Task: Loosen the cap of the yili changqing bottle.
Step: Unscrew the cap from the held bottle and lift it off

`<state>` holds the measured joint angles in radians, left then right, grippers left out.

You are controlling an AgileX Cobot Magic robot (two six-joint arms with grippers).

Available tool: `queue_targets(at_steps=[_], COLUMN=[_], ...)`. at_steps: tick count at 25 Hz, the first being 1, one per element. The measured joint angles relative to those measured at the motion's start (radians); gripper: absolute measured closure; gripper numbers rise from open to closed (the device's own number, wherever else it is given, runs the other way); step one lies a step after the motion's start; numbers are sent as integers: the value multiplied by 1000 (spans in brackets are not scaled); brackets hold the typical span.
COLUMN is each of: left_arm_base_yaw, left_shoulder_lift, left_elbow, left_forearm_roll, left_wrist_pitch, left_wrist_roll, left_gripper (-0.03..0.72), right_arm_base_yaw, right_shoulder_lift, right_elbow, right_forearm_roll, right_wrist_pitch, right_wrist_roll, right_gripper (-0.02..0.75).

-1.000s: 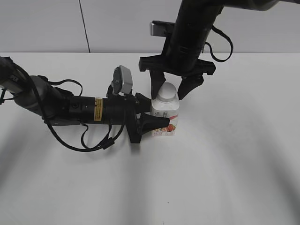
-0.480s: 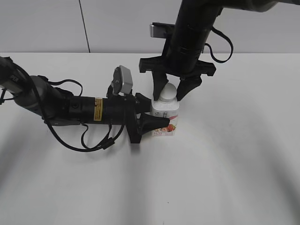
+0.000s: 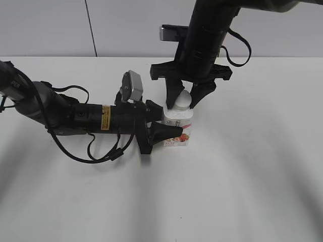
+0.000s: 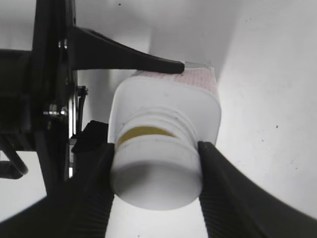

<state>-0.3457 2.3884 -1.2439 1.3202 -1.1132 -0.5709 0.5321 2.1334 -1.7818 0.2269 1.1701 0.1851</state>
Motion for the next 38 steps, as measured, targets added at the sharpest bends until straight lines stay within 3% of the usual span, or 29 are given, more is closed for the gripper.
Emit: queue_targets(at_steps=[9,20,38], left_arm_base_yaw=[0,0,-1], left_shoulder_lift=[0,0,0], left_elbow=[0,0,0], left_forearm_roll=[-3,-3,5], left_wrist_pitch=[2,1,-4], left_wrist_roll=[-4,-4,3], left_gripper=[315,315,315], right_arm_base_yaw=[0,0,0], right_shoulder_lift=[0,0,-23], right_elbow=[0,0,0], right_forearm_roll=[-17,-29,-46], right_wrist_pitch=[1,-1,32], right_wrist_roll=[-432,-767,-854], right_gripper=[342,342,350])
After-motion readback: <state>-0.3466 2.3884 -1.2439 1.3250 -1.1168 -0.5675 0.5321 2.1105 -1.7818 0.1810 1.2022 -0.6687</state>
